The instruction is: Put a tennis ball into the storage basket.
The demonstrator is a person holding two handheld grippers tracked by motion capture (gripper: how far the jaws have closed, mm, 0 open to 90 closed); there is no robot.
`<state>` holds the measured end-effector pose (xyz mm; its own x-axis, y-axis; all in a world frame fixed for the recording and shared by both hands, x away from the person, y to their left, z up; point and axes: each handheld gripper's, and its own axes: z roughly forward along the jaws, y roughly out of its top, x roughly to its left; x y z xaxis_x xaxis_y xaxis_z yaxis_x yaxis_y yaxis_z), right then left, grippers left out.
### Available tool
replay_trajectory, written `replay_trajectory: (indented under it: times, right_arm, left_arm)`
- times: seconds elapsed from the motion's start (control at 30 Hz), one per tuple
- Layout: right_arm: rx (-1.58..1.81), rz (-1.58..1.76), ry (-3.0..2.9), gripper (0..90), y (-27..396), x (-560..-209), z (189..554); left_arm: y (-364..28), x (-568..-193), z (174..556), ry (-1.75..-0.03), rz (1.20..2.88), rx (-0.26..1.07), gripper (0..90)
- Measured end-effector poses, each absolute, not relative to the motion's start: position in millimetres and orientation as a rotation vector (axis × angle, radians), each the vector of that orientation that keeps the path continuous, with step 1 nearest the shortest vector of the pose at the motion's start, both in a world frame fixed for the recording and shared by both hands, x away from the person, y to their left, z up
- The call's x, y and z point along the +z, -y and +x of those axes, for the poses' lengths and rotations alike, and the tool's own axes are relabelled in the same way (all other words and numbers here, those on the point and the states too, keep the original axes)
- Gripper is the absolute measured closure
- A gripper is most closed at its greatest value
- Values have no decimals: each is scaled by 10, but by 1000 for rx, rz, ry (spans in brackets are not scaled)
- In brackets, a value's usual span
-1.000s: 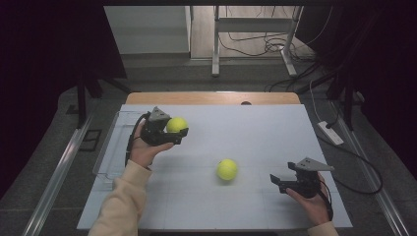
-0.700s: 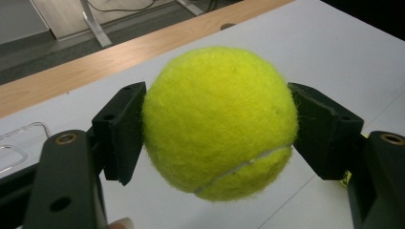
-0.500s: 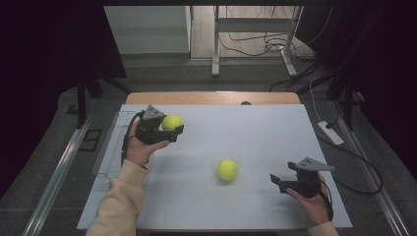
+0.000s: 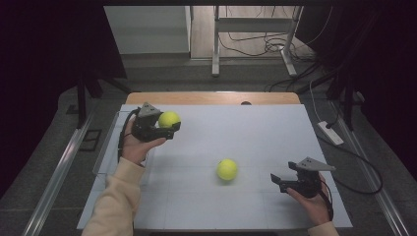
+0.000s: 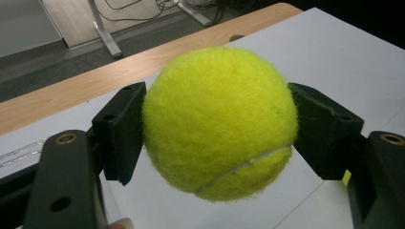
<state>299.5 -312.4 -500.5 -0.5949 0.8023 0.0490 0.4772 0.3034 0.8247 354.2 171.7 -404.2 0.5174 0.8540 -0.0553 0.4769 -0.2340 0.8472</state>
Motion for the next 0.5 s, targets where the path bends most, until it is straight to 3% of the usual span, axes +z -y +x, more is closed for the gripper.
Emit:
replay_trajectory:
  times: [0.5]
  right_arm:
    - [1192, 1157, -2197, 132, 3129, -5007, 3002]
  left_arm:
    - [-1957, -4006, 3555, -1151, 1823, 594, 268]
